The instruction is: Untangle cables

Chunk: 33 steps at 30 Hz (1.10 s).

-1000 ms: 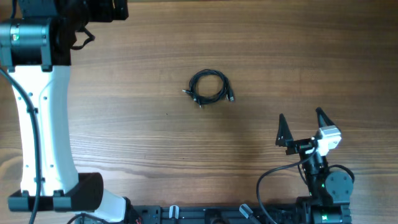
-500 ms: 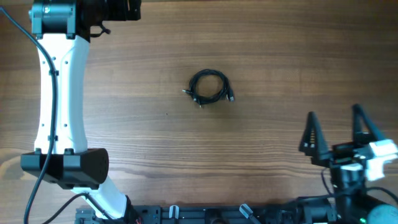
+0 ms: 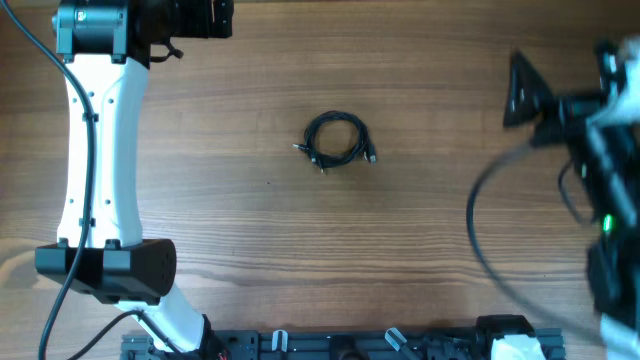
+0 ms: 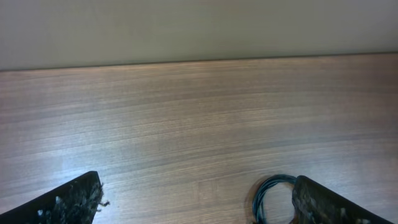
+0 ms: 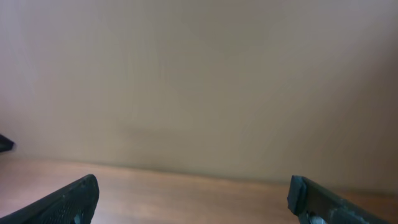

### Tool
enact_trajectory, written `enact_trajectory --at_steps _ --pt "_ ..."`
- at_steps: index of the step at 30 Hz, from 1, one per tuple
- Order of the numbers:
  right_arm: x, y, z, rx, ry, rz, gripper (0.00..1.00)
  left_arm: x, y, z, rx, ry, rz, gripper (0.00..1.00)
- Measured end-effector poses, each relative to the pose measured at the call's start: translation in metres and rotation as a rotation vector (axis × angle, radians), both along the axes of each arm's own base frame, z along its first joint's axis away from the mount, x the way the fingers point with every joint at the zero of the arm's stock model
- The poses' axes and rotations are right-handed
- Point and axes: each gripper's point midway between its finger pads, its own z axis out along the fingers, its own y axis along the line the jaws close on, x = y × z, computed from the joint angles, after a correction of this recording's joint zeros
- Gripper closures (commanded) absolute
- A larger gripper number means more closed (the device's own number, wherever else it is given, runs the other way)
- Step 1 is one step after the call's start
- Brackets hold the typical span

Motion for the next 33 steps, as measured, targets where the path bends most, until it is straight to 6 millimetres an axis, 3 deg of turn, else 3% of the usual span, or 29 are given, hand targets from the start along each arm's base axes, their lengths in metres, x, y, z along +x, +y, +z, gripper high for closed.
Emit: enact_trajectory --at_steps 7,12,19,24,25,28,33 --pt "0.054 0.001 0.024 -0.084 0.104 0.012 0.0 -0.004 -0.001 -0.004 -0.001 0.025 -0.003 0.0" --pt "0.09 -0.003 0.027 -0.106 0.162 -0.013 0.0 -0.009 -0.005 -0.007 -0.011 0.044 -0.031 0.0" --pt "0.133 -0.013 -0.002 -0.123 0.262 -0.059 0.0 -0.01 -0.011 -0.006 -0.018 0.041 -0.073 0.0" --pt "0.151 -0.029 -0.034 -0.122 0.354 -0.095 0.0 -0.007 -0.012 -0.004 -0.021 0.024 -0.079 0.0" --pt "0.157 -0.036 -0.048 -0.121 0.394 -0.107 0.0 -0.007 -0.012 -0.003 -0.021 0.02 -0.079 0.0" --pt "0.163 -0.043 -0.064 -0.12 0.437 -0.117 0.0 -0.006 -0.013 -0.003 -0.024 0.018 -0.082 0.0" --pt "0.166 -0.043 -0.067 -0.123 0.443 -0.116 0.0 -0.001 -0.013 -0.008 -0.027 0.023 -0.083 0.0"
